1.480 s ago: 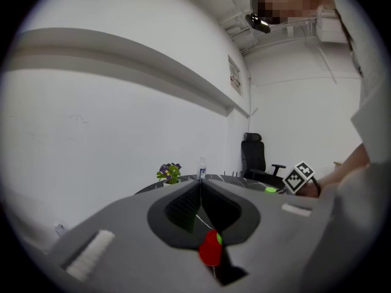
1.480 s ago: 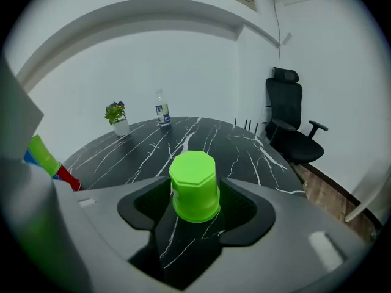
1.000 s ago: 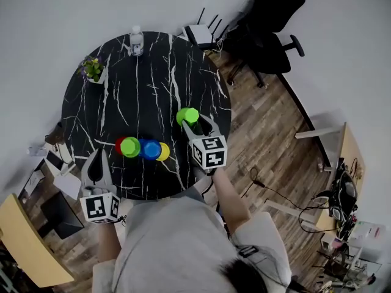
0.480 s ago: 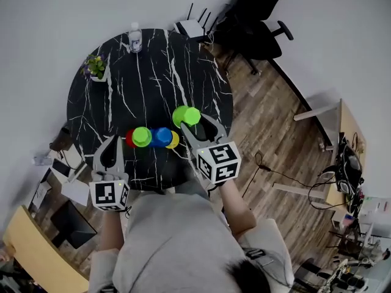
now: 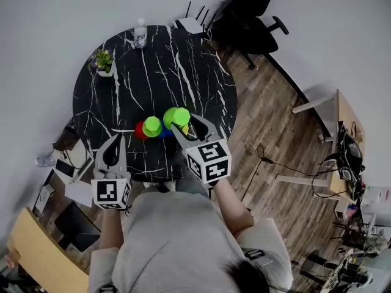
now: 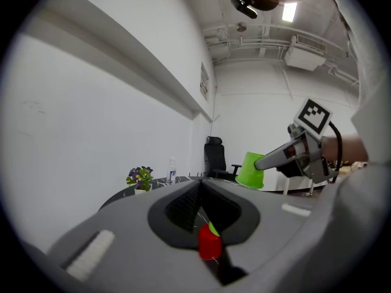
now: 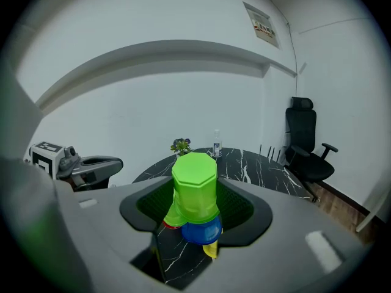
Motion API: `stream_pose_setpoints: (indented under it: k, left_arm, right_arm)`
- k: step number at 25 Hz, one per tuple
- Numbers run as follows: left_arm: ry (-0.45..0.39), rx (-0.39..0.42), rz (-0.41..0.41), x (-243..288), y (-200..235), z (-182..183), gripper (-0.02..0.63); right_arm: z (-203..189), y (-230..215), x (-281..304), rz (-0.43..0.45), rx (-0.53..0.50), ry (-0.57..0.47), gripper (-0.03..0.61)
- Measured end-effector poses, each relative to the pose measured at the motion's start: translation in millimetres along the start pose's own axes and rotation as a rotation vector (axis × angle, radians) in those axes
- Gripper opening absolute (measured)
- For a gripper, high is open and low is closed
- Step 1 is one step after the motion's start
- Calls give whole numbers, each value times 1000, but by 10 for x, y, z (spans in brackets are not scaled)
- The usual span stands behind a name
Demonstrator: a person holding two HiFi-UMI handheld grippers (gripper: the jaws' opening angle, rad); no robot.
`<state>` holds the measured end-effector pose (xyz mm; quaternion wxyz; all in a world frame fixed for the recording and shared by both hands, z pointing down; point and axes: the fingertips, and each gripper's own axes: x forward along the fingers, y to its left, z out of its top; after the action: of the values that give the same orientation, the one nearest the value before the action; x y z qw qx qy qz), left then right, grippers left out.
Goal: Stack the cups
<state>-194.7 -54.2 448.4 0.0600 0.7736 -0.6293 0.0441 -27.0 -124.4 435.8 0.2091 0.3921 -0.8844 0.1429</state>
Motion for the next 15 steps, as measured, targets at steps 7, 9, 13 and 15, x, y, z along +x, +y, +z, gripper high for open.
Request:
stream_pose_setpoints:
  k: [7,9,13,15]
  left_arm:
    - [13,-18,32,-213,238,-101,58]
    - [15,-24,41,-254,277,-120,58]
    - [15,-27,51,-303,336,-142,58]
    - [16,-28,57,-319,367,-150,58]
  right_arm:
    - [-79,185,163,-10,-28,49,221]
    - [-106,203,204,-15,-35,64,221]
    - [-173,240,276,-21,-46,98,221]
    - [-199,256,297,-21,-46,105,221]
